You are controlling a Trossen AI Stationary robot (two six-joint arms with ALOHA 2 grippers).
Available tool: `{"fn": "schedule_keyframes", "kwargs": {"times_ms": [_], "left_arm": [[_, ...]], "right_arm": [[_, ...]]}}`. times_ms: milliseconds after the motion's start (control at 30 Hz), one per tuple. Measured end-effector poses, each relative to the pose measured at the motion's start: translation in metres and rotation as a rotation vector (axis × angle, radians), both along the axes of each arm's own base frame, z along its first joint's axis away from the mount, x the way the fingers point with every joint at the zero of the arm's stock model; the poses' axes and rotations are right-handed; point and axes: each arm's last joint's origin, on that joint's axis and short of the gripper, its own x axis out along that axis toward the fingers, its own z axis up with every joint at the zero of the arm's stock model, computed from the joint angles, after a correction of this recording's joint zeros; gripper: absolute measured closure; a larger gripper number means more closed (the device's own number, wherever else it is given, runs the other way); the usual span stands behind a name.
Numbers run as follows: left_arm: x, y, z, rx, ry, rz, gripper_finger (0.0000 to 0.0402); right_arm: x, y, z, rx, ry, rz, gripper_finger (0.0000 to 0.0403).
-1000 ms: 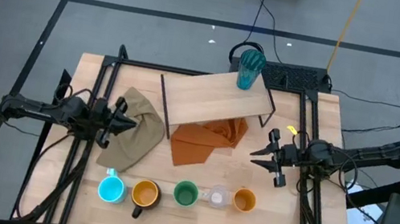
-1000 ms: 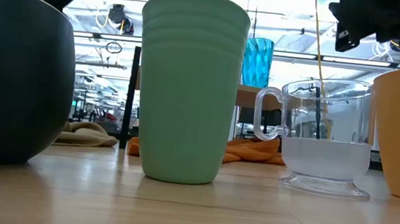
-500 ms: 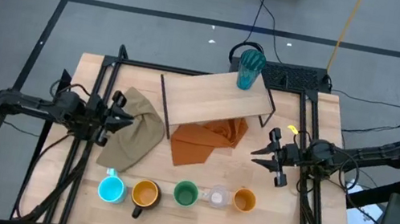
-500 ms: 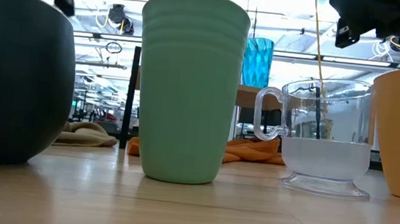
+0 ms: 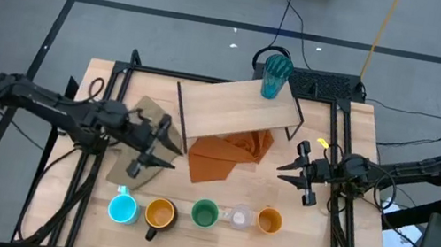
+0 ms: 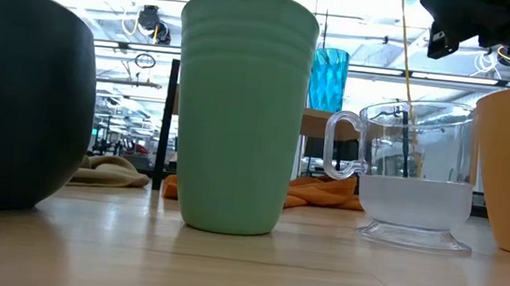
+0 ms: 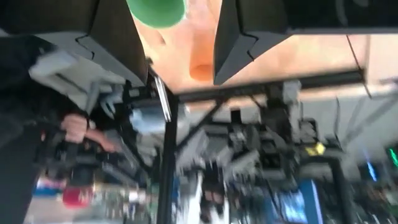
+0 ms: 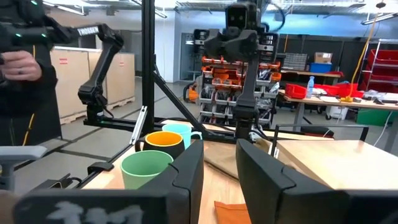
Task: Stack small to large cups/mugs on shelf
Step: Put the green cup on the shelf
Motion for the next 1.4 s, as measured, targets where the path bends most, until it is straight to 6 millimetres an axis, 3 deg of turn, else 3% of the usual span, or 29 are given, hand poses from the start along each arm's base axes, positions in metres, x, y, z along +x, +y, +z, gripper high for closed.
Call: {"fn": "schedule_keyframes", "kwargs": {"times_ms": [233, 567, 767, 1133, 1400], "left_arm": [[0.030, -0.011, 0.026, 0.022, 0.165, -0.028, 0.0215], [0.071, -0.029, 0.031, 0.020, 0.429, 0.022, 0.0215], [0.091, -0.036, 0.020, 0.007, 0.513, 0.074, 0.0215], [0.101, -0.039, -0.003, -0.102, 0.681, 0.109, 0.0215], [0.114, -0.052, -0.034, -0.111, 0.821, 0.092, 0.0215]], "right_arm": [[0.000, 0.000, 0.000, 0.000, 0.001, 0.000, 0.0316], [0.000, 0.000, -0.002, -0.002, 0.017, -0.001, 0.0316], [0.000, 0.000, -0.002, -0.003, 0.022, 0.000, 0.0316], [0.000, 0.000, -0.005, -0.007, 0.048, 0.000, 0.0316], [0.000, 0.000, -0.006, -0.010, 0.067, 0.000, 0.0316]]}}
